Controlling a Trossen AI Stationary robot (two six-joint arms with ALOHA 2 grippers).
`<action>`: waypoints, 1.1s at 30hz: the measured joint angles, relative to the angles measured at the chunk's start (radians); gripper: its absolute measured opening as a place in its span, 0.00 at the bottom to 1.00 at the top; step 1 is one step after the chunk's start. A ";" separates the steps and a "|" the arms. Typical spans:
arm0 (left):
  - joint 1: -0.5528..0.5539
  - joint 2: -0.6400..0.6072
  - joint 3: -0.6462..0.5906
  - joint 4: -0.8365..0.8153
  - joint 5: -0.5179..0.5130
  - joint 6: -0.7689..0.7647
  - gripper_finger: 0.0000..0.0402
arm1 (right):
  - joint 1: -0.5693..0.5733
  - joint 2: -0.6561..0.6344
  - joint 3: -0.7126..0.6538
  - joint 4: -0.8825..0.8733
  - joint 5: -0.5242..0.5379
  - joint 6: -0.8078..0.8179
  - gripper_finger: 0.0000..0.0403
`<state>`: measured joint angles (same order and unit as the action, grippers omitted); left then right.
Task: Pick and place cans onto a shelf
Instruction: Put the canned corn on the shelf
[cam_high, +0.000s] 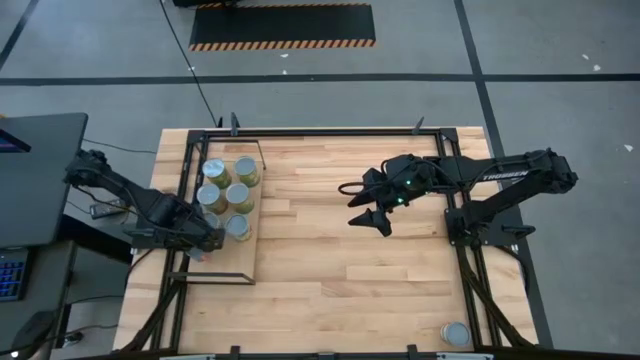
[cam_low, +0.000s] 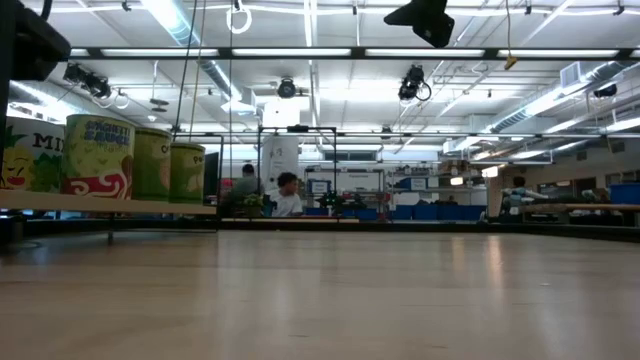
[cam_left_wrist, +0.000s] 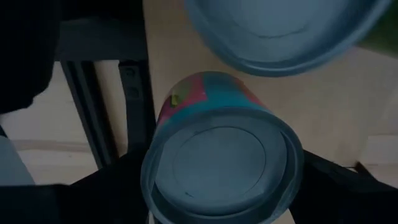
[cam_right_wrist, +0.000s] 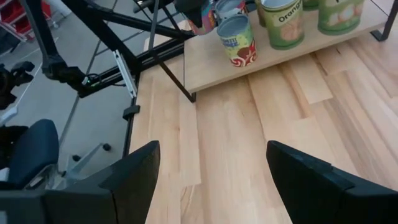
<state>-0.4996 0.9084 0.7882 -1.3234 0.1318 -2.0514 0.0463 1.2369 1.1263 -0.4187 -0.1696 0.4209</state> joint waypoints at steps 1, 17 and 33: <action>-0.006 -0.005 -0.012 0.013 0.001 -0.004 0.72 | 0.000 0.000 0.000 0.000 0.001 0.003 0.75; -0.091 -0.019 -0.130 0.164 0.004 -0.017 0.72 | 0.000 0.000 0.000 -0.004 0.019 0.049 0.75; -0.159 -0.018 -0.160 0.201 -0.044 -0.063 0.80 | 0.000 0.000 0.000 -0.003 0.019 0.050 0.75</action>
<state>-0.6586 0.8909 0.6281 -1.1221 0.0883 -2.1147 0.0467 1.2366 1.1259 -0.4221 -0.1509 0.4713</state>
